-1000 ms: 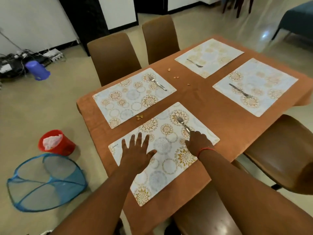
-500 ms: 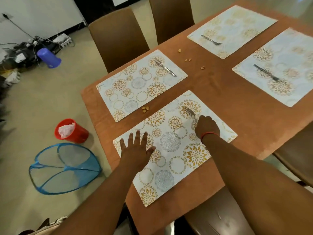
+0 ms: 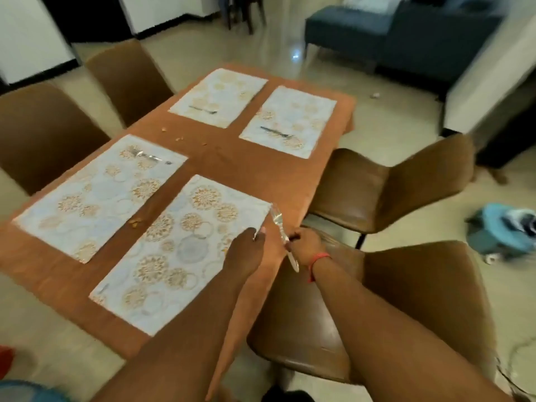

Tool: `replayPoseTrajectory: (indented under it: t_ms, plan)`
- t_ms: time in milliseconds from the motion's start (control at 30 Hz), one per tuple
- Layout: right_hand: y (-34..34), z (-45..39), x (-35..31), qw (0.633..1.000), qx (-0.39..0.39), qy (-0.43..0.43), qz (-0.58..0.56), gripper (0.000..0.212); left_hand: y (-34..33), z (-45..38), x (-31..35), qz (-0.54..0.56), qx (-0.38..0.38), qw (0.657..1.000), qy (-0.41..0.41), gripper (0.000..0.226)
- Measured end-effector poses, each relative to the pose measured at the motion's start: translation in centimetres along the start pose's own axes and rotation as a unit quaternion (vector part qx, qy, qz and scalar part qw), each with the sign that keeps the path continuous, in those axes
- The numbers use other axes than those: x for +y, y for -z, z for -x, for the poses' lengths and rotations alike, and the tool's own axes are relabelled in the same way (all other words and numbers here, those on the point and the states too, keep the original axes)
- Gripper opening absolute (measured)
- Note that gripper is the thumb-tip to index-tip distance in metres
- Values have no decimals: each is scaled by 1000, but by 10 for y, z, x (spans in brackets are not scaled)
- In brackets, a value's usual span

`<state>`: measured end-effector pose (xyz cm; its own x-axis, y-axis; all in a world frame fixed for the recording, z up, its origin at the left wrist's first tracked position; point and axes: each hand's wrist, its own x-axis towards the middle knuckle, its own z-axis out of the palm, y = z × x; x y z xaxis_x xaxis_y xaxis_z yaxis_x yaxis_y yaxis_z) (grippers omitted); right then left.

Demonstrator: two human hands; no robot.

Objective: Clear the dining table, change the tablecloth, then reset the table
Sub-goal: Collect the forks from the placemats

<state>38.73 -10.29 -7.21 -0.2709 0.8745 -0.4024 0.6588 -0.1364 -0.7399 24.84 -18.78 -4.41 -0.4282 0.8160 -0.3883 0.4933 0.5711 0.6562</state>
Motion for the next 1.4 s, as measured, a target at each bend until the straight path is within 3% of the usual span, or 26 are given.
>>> replayPoseTrajectory:
  t_ms: [133,267,433,767,967,1133,1400]
  plan:
    - [60,53,42,996,39,-35,-71,13,-66,21,76,112,-96,988,-37,24]
    - [135,92,100,982,78,-57,-162,9,-141,56,145,215,-170,962,-9,10]
    - [244,139,195,970,138,-63,-192,8,-253,110,232,210,-239,948,-19,7]
    - [470,202,389,924,223,-135,-280,12,-453,189,405,153,-277,948,-36,11]
    - [538,131,426,930,212,-143,-264,18,-511,142,456,155,-266,951,-16,13]
    - [584,29,437,962,188,-135,-146,16,-537,48,498,158,-247,956,5,12]
    - [703,-149,401,975,172,-115,-81,20,-537,-108,622,186,-205,961,23,13]
